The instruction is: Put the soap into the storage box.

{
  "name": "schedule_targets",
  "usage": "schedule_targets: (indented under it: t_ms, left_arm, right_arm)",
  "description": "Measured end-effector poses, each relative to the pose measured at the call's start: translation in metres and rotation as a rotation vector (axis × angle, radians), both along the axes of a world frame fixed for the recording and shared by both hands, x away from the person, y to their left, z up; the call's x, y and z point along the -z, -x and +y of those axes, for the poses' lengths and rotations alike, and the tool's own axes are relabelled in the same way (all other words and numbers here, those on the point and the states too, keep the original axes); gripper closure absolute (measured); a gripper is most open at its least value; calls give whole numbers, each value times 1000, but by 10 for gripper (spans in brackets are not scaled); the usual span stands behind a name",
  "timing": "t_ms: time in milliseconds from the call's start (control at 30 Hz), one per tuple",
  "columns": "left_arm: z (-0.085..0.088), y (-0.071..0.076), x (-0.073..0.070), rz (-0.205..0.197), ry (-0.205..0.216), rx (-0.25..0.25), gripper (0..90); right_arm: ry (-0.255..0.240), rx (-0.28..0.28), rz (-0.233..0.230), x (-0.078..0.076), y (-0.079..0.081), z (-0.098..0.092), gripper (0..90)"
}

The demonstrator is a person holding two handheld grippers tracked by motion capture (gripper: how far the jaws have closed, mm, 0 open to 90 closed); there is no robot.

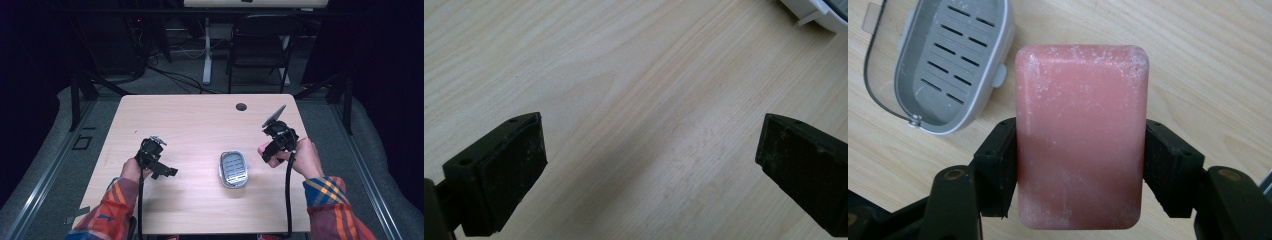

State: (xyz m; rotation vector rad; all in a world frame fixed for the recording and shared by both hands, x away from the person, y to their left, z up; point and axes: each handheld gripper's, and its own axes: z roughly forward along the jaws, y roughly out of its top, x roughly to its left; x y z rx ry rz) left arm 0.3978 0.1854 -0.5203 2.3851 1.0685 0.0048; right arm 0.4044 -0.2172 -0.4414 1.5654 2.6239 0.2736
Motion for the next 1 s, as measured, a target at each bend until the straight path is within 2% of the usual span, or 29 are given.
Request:
schedule_targets:
  t_ms: [33,67,100,233,367,533,633,667,1000]
  left_arm:
    - [0,0,0,-3,-3,0,0]
    - [-1,0,0,1,-2,4,0]
    - [-2,0,0,2,1,3,0]
    - [-1,0,0,-1,1,0,0]
    - [-1,0,0,-1,3,0,0]
    - [-1,1,-1,-4,6,2,0]
    - [-1,1,-1,-3,4,4,0]
    - [-1,1,-1,-4,4,4,0]
    - [-1,2,-2,-4,1,7,0]
  right_arm:
    - [10,-14,10,-2,-2,2,372]
    - [-3,-10,-5,-3,-3,6,372]
    - [9,-22,5,-5,-4,7,372]
    - [8,-42,5,-8,-6,13,372]
    - [4,-46,2,-8,-7,18,372]
    - [20,-64,13,-11,-9,25,372]
    - [18,-62,2,-11,-8,29,372]
    - [19,-73,18,-10,-8,31,373]
    - [22,-96,21,-9,-7,44,373]
